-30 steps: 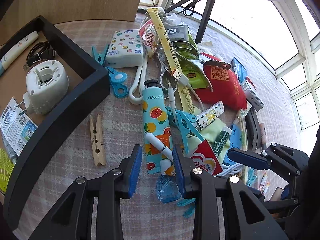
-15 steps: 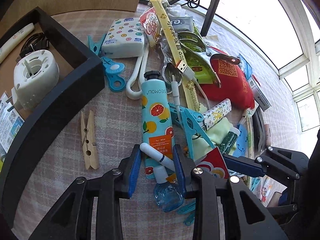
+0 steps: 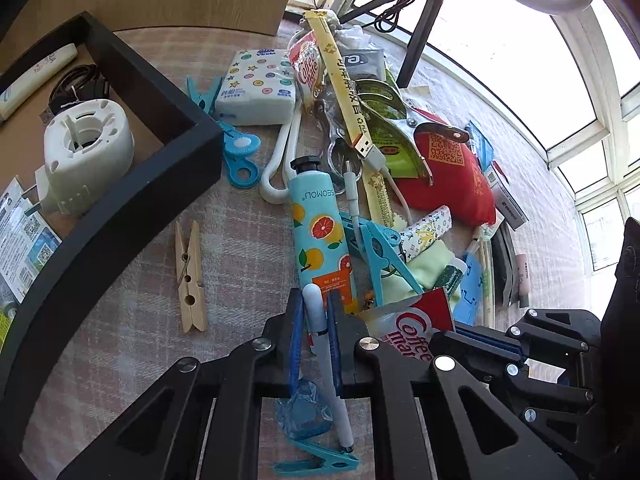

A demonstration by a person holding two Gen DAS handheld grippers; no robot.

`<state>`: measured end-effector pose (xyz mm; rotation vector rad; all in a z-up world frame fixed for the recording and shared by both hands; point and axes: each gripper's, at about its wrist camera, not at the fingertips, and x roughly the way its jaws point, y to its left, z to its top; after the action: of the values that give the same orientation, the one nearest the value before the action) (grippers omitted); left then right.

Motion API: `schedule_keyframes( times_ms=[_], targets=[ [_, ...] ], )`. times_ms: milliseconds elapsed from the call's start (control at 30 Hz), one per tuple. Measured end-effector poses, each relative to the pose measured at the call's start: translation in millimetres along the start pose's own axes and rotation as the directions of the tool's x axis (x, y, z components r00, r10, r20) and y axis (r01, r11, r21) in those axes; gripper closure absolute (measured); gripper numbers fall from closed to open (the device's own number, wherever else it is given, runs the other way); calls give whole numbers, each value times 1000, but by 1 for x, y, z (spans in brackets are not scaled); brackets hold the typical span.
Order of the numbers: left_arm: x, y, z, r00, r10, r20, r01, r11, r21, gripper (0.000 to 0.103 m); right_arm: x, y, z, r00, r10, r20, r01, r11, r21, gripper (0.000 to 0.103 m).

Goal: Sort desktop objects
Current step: 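Grasp white marker pen with left tool while right tool grasps Coffee-mate sachet, then carry pen and sachet into the black tray and open both tools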

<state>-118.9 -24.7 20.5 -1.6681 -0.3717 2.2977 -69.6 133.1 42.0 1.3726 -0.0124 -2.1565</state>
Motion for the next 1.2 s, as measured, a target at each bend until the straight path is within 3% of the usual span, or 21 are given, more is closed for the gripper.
schedule_keyframes(
  times_ms=[300,467,500,633,700,767,800,833,1200],
  targets=[
    [-46,10,2,996,-35,79,35,999,0,95,-29,9,2,997,11,75,-13,1000,22,101],
    [-50,-2,5,994,-33,105,32,999,17,95,-23,6,-1,997,-55,62,54,998,20,101],
    [-49,-5,6,994,-31,107,29,999,19,95,-18,4,-1,997,-71,40,71,997,22,98],
    [-55,-4,2,994,-28,108,25,999,30,95,-5,-1,2,991,-132,15,131,991,8,71],
    [-58,-4,-1,994,-27,106,23,999,35,95,1,-2,5,991,-137,6,137,991,-4,70],
    [-61,-4,-4,994,-24,106,21,999,38,95,7,-3,7,993,-113,-10,113,994,-4,70],
    [-62,-3,-4,994,-24,109,19,999,38,95,9,-3,7,995,-101,-17,101,995,0,80],
    [-64,-3,-5,993,-24,112,20,999,38,95,10,-3,7,995,-97,-22,97,995,1,99],
    [-97,15,-8,985,-22,169,18,999,27,95,-40,30,11,989,-91,119,89,996,16,102]
  ],
)
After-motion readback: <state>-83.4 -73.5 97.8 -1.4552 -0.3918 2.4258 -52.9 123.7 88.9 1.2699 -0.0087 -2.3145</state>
